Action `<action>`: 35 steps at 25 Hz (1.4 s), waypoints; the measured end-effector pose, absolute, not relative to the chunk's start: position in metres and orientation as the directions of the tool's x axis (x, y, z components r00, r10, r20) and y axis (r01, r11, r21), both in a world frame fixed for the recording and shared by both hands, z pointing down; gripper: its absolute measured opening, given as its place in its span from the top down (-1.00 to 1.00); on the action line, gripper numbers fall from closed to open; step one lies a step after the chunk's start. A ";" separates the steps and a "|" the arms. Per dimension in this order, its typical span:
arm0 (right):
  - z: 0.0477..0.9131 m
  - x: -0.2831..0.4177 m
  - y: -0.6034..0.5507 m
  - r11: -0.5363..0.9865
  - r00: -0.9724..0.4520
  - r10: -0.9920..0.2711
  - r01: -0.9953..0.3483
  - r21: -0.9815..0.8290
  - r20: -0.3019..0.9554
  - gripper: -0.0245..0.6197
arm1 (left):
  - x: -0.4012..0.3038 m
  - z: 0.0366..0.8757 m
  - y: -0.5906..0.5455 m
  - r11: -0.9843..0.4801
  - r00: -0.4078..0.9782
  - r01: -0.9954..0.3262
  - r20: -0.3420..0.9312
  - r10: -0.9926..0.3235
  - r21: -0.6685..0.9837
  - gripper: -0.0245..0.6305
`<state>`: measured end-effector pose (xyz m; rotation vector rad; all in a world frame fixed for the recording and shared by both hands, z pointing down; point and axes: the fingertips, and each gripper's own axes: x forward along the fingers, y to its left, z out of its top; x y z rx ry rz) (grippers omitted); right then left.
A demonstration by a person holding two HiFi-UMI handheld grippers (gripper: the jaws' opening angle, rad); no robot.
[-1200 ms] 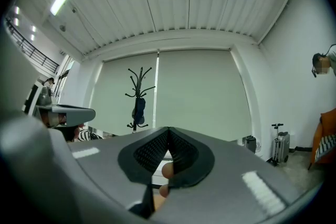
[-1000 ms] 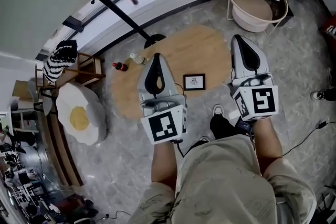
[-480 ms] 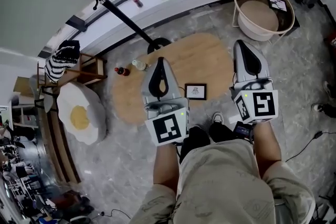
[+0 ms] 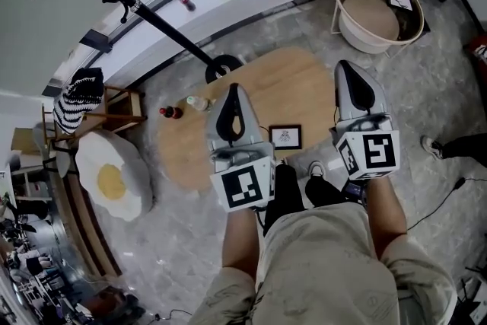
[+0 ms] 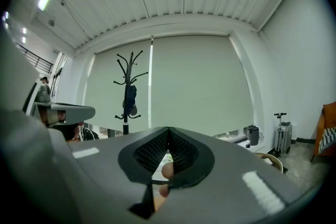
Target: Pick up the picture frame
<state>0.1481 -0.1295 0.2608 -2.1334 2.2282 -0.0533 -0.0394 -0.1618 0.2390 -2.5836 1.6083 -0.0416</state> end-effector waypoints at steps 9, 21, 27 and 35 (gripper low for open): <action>0.319 0.135 -0.163 0.020 -0.027 -0.995 -0.997 -0.077 0.091 0.91 | -0.040 0.297 -0.198 -0.488 0.481 -0.867 0.087 -0.872 -0.096 0.91; 0.428 0.129 -0.179 -0.020 -0.029 -0.955 -0.987 -0.162 0.294 0.91 | -0.049 0.408 -0.213 -0.509 0.483 -0.861 0.287 -0.827 -0.017 0.91; 0.482 0.120 -0.179 -0.039 -0.033 -0.923 -0.983 -0.179 0.384 0.91 | -0.056 0.450 -0.217 -0.519 0.474 -0.854 0.360 -0.804 -0.036 0.91; 0.556 0.106 -0.166 -0.061 -0.054 -0.884 -0.971 -0.229 0.465 0.91 | -0.068 0.536 -0.201 -0.526 0.463 -0.851 0.492 -0.738 0.012 0.91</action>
